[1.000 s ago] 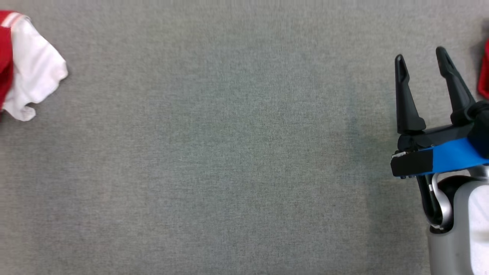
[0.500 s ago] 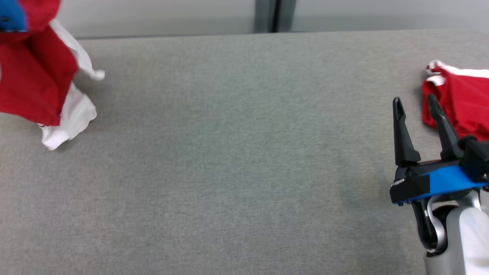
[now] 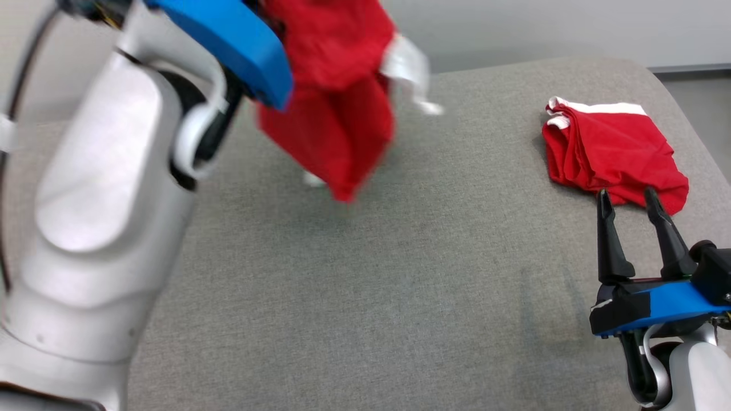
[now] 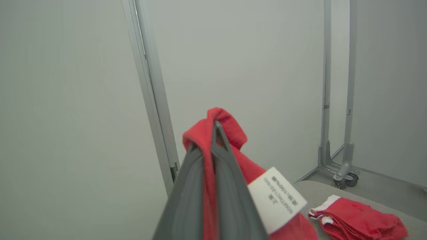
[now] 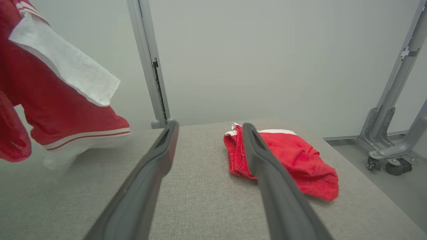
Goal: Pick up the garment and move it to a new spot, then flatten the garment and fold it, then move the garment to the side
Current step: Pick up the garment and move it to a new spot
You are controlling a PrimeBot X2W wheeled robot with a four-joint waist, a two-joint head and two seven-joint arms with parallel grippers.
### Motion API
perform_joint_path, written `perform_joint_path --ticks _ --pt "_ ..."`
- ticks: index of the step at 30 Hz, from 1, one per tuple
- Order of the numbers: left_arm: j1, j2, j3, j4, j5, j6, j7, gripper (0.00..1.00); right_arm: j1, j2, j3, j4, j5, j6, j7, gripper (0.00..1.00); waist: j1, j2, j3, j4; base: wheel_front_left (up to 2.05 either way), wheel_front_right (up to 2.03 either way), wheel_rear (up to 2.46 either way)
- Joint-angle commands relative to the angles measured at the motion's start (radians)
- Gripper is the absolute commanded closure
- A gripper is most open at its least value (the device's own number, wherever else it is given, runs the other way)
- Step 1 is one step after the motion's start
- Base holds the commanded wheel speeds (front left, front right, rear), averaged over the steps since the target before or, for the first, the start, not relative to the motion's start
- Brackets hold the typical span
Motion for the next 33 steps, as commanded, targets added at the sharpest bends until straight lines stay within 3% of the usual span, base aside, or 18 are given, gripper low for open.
perform_joint_path --ticks 1,5,9,19,20,21,22,33 --pt "0.049 -0.004 -0.008 -0.009 -0.019 -0.003 0.004 1.0 0.007 -0.002 0.004 0.008 0.008 0.0 -0.01 0.0 0.0002 0.0003 0.01 -0.002 0.0 0.0 0.0" --pt "0.171 -0.01 -0.029 0.012 -0.053 0.003 0.008 1.0 -0.005 -0.002 0.016 0.028 0.024 0.0 -0.023 0.0 0.0002 0.0003 0.046 -0.007 0.0 0.0 0.0" --pt "0.276 0.022 -0.068 0.121 -0.011 0.02 -0.026 1.0 -0.028 -0.002 0.034 0.052 0.039 0.0 -0.04 0.0 0.0002 0.0003 0.082 -0.012 0.0 0.0 0.0" --pt "0.325 0.007 -0.086 0.385 0.031 0.068 -0.151 1.0 -0.072 -0.002 0.055 0.11 0.044 0.0 -0.072 0.0 0.0002 0.0003 0.127 -0.011 0.0 0.0 0.0" --pt "0.323 -0.001 -0.083 0.405 0.029 0.072 -0.168 0.84 -0.073 -0.002 0.055 0.118 0.042 0.0 -0.076 0.0 0.0002 0.0003 0.127 -0.008 0.0 0.0 0.0" --pt "0.32 -0.009 -0.08 0.422 0.025 0.074 -0.183 0.49 -0.075 -0.002 0.056 0.126 0.042 0.0 -0.08 0.0 0.0002 0.0003 0.126 -0.005 0.0 0.0 0.0" --pt "0.319 -0.017 -0.079 0.439 0.021 0.073 -0.195 0.02 -0.078 -0.002 0.057 0.134 0.043 0.0 -0.081 0.0 0.0002 0.0003 0.124 -0.001 0.0 0.0 0.0" --pt "0.305 -0.078 -0.1 0.523 0.024 0.052 -0.343 0.0 -0.066 -0.002 0.042 0.178 0.027 0.0 -0.095 0.0 0.0002 0.0003 0.023 0.076 0.0 0.0 0.0"
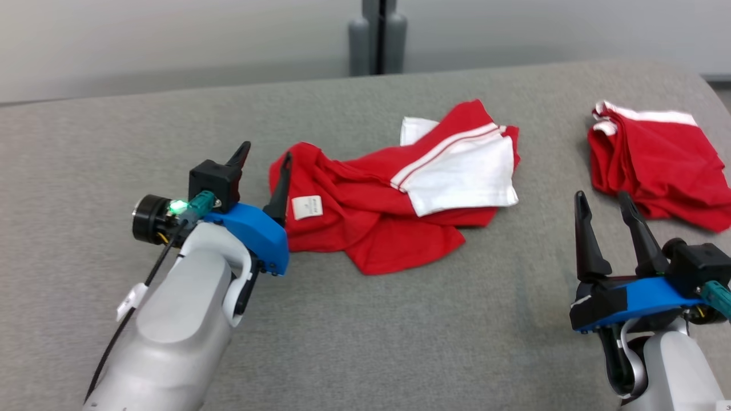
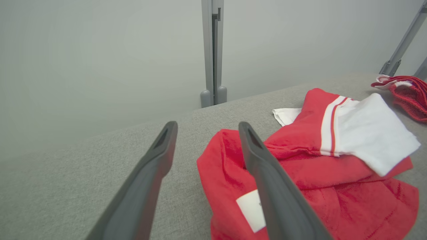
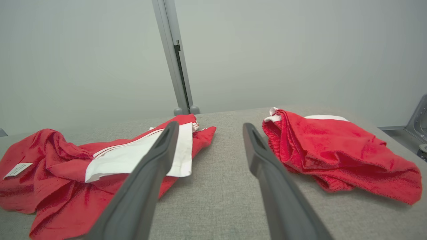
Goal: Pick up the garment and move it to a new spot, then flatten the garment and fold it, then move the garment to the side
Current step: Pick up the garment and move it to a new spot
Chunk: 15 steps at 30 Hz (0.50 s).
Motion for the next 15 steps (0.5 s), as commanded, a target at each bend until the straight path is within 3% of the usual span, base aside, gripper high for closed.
perform_joint_path --ticks 1,15 --pt "0.007 -0.002 0.0 0.0 -0.001 -0.003 -0.009 0.0 0.008 -0.003 -0.004 -0.002 -0.004 0.0 -0.006 0.0 0.0 -0.0001 -0.01 0.006 0.0 0.0 0.0" --pt "0.255 -0.071 0.095 -0.137 -0.048 0.093 -0.055 0.0 0.118 -0.003 -0.004 -0.024 -0.036 0.0 0.0 0.0 0.0 -0.0001 -0.155 0.113 0.0 0.0 0.0"
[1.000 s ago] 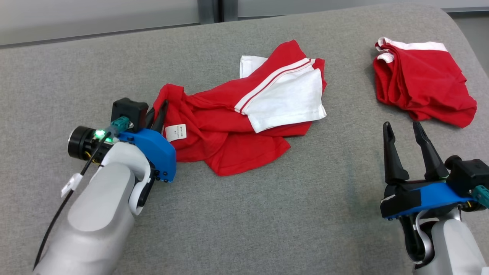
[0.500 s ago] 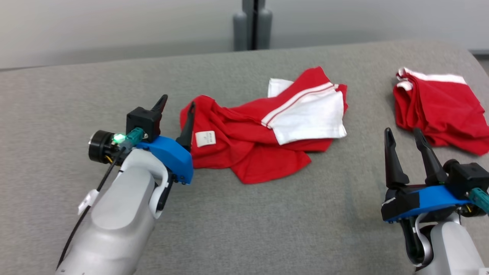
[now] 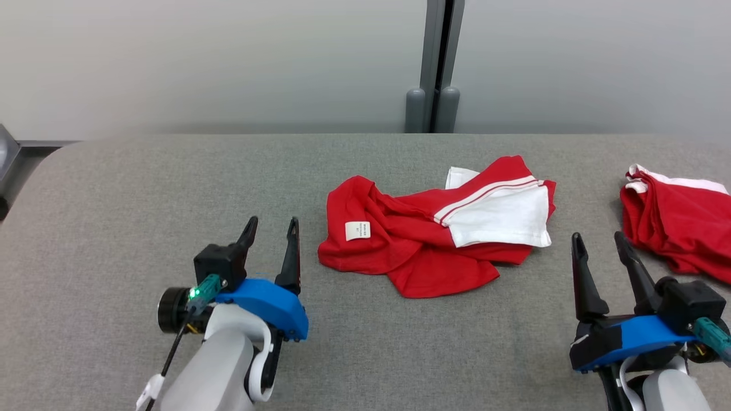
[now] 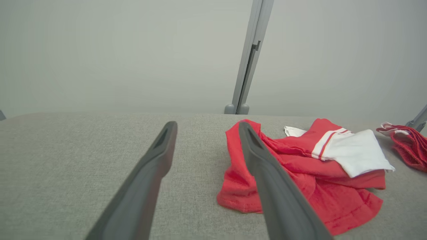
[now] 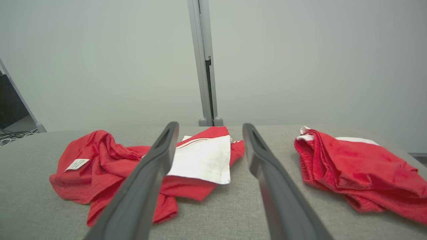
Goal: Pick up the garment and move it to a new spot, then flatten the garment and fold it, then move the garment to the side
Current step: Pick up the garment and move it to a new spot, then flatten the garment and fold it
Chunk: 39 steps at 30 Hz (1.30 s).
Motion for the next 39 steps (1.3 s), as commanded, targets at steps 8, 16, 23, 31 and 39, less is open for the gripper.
perform_joint_path --ticks 8,16,23,31,39 --pt "0.182 0.016 0.087 -0.119 0.028 0.055 -0.005 0.0 0.074 -0.003 0.042 0.019 0.041 0.0 -0.025 0.0 0.0 0.0001 -0.038 0.003 0.0 0.0 0.0" --pt "0.274 0.041 0.113 -0.167 0.039 0.067 -0.005 0.0 0.11 -0.003 0.05 0.048 0.031 0.0 -0.036 0.0 0.0 0.0001 -0.056 0.003 0.0 0.0 0.0" --pt "0.289 0.051 0.103 -0.193 0.035 0.071 0.011 0.0 0.097 -0.003 0.05 0.066 0.023 0.0 -0.038 0.0 0.0 0.0001 -0.06 0.004 0.0 0.0 0.0" --pt "0.294 0.057 0.093 -0.214 0.031 0.079 0.02 0.0 0.084 -0.003 0.058 0.086 0.021 0.0 -0.033 0.0 0.0 0.0001 -0.061 0.007 0.0 0.0 0.0" --pt "0.295 0.058 0.09 -0.223 0.027 0.088 0.017 0.0 0.088 -0.003 0.054 0.094 0.018 0.0 -0.029 0.0 0.0 0.0001 -0.06 0.012 0.0 0.0 0.0"
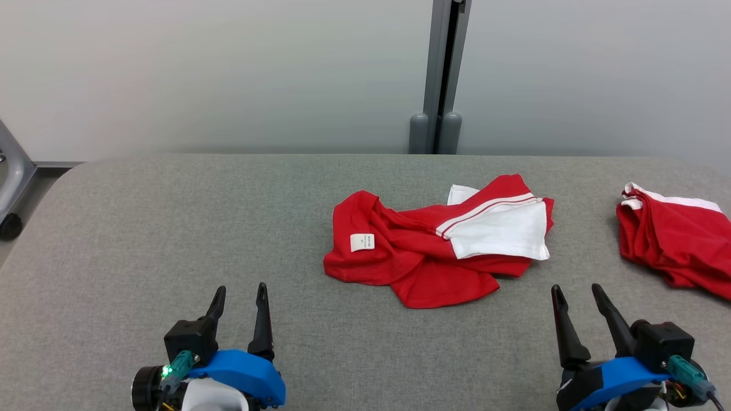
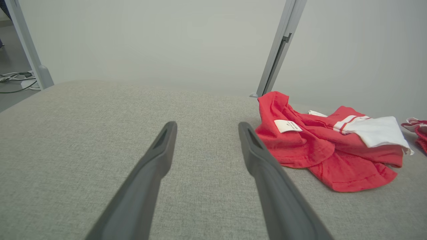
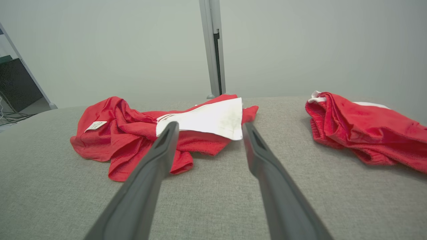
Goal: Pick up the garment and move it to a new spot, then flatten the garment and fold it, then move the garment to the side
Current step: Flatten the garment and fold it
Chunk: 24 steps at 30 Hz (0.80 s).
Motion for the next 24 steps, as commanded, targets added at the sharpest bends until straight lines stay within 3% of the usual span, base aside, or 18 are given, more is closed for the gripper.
perform_joint_path --ticks 1,12,24 --pt "0.002 0.008 -0.005 -0.003 -0.006 0.003 -0.003 0.0 -0.003 -0.003 -0.009 0.007 -0.011 0.0 0.005 0.0 0.0 0.0 0.001 0.001 0.0 0.0 0.0" --pt "-0.022 0.006 -0.017 -0.009 0.006 0.007 -0.004 0.0 -0.142 -0.003 -0.154 0.073 -0.069 0.0 0.063 0.0 0.0 0.0 0.055 0.035 0.0 0.0 0.0" --pt "-0.074 -0.017 -0.046 0.005 0.024 -0.006 -0.01 0.0 -0.377 -0.003 -0.259 0.33 -0.096 0.0 0.113 0.0 0.0 0.0 0.178 0.113 0.0 0.0 0.0"
